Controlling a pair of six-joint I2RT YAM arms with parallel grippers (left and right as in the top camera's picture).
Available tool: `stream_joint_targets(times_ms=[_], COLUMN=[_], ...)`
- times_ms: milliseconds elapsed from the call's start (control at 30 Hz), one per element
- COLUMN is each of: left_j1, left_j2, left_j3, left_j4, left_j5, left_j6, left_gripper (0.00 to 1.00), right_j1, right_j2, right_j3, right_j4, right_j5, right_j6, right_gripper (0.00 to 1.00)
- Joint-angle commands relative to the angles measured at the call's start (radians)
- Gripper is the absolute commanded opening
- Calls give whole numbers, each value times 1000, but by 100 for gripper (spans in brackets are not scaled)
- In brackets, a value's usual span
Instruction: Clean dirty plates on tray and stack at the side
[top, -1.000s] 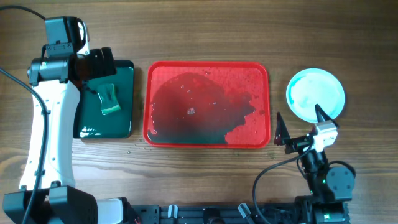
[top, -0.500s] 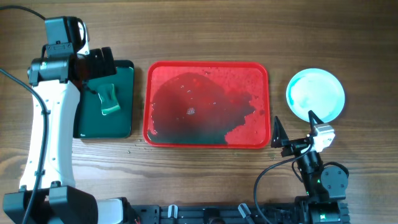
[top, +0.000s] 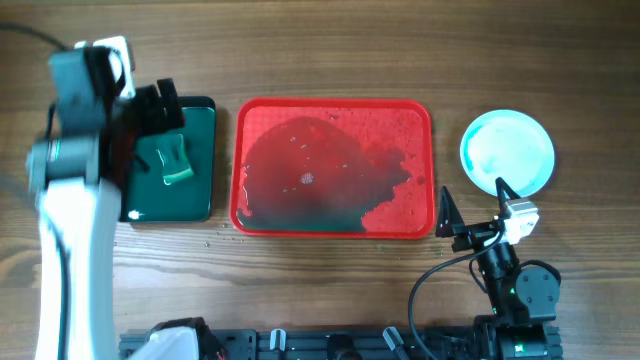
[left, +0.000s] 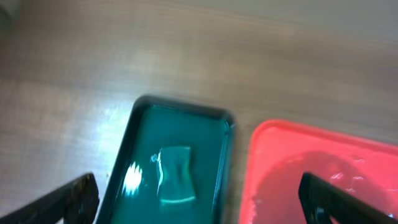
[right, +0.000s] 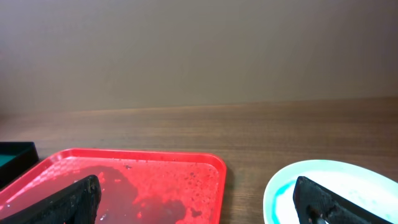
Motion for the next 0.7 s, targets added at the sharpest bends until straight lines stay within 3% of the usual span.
stream_joint_targets(times_ms=[0, 167, 367, 600, 667], left_j1=[-2, -34, -83, -83, -83], left_j2=[-290, -766, -1049, -1180, -1211], left_j3=[-273, -828, -1189, -1332, -1333], left_j4=[217, 610, 887, 912, 851], left_j5=[98, 182, 179, 175, 175], left_j6=[-112, -124, -125, -118, -118], left_gripper=[100, 100, 100, 100, 100], right_j1=[3, 3, 3, 3, 3], right_j2=[-4, -4, -4, -4, -4], right_j3=[-1, -1, -1, -1, -1], right_j4=[5, 5, 5, 5, 5], right_j5=[-3, -3, -3, -3, -3], right_j6=[10, 9, 10, 10, 10], right_gripper=[100, 100, 100, 100, 100])
